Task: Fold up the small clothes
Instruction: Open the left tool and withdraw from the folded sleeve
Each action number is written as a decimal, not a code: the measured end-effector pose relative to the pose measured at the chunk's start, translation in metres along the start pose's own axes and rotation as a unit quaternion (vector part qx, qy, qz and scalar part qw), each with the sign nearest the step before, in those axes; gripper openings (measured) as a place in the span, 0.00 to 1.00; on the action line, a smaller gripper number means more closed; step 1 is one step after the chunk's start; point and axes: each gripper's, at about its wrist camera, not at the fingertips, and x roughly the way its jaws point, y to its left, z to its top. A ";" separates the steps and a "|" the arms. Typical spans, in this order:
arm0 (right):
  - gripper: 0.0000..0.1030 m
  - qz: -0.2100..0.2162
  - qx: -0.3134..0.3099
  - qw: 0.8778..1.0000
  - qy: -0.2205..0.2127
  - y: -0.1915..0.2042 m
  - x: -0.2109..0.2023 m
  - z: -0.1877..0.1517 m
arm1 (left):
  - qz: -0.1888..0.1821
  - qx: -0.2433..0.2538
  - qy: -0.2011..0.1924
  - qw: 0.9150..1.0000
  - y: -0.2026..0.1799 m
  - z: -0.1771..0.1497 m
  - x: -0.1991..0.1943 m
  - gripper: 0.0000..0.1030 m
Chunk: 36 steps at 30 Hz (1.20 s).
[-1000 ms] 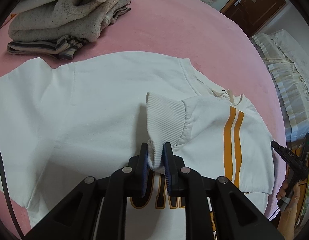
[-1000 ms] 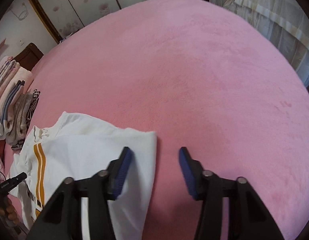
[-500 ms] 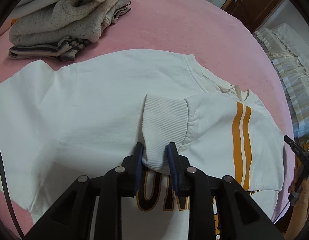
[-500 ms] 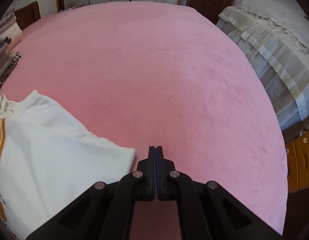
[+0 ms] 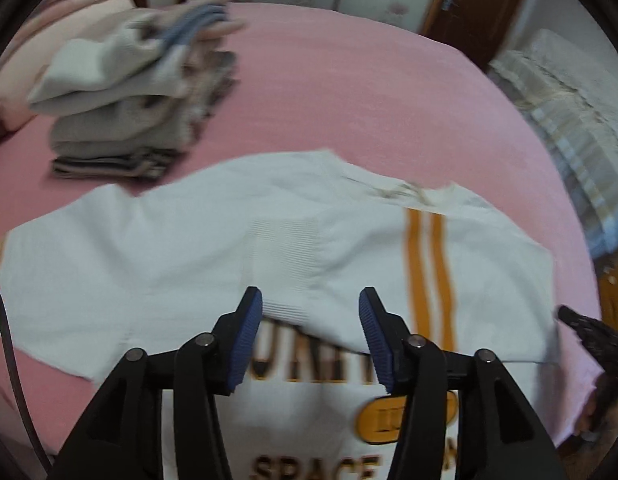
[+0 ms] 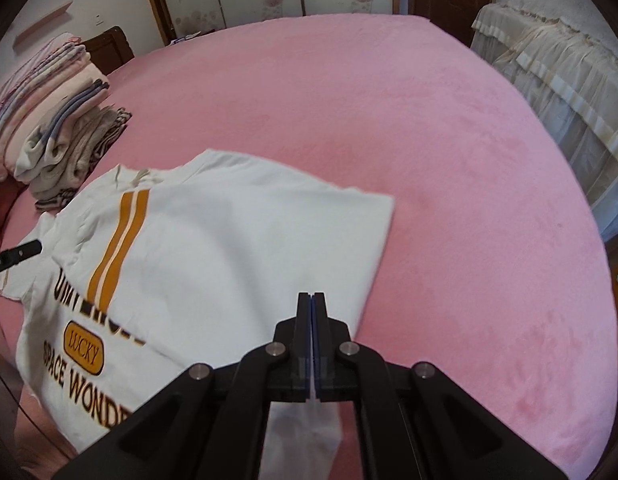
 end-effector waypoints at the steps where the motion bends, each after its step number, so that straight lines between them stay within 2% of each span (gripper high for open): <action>1: 0.00 0.007 0.003 1.000 0.009 0.001 0.007 -0.003 | -0.008 0.004 0.009 1.000 -0.007 -0.001 0.007 0.49; 3: 0.00 0.024 0.010 0.999 0.032 -0.002 0.022 -0.005 | -0.021 0.014 0.030 0.999 -0.022 -0.003 0.028 0.49; 4: 0.00 0.019 0.011 0.999 0.038 -0.005 0.030 -0.007 | -0.015 0.019 0.040 0.999 -0.026 -0.006 0.037 0.49; 6: 0.00 -0.016 0.013 0.999 0.042 -0.014 0.043 -0.007 | 0.013 0.029 0.061 0.998 -0.028 -0.010 0.056 0.48; 9: 0.00 -0.017 0.021 0.999 0.034 -0.025 0.047 -0.004 | 0.030 0.051 0.051 0.997 -0.033 -0.013 0.057 0.47; 12: 0.00 -0.029 0.010 0.999 0.033 -0.025 0.050 -0.002 | 0.093 0.086 0.057 0.990 -0.032 -0.016 0.063 0.49; 13: 0.00 -0.029 0.009 0.999 0.033 -0.026 0.052 -0.001 | 0.099 0.087 0.066 0.989 -0.028 -0.016 0.067 0.49; 15: 0.00 -0.020 0.019 0.999 0.036 -0.031 0.052 0.000 | 0.082 0.071 0.065 0.992 -0.016 -0.017 0.061 0.49; 20: 0.00 0.018 0.065 0.997 0.030 -0.043 0.035 0.004 | 0.071 0.052 0.068 0.994 -0.006 -0.014 0.053 0.49; 25: 0.00 0.013 0.073 0.997 -0.004 -0.044 -0.004 0.006 | 0.071 0.048 0.056 0.995 0.002 -0.018 0.030 0.50; 29: 0.00 -0.002 0.059 0.998 -0.015 -0.029 -0.030 0.002 | 0.075 0.064 0.027 0.995 0.003 -0.025 -0.004 0.60; 32: 0.00 -0.009 0.043 0.999 -0.024 -0.012 -0.043 0.002 | 0.076 0.076 0.006 0.994 0.001 -0.027 -0.032 0.62; 35: 0.00 -0.001 0.036 0.999 -0.035 0.005 -0.059 -0.006 | 0.076 0.079 -0.014 0.994 0.005 -0.030 -0.062 0.71; 36: 0.00 -0.001 0.033 0.999 -0.040 0.013 -0.067 -0.010 | 0.074 0.078 -0.021 0.994 0.005 -0.033 -0.075 0.72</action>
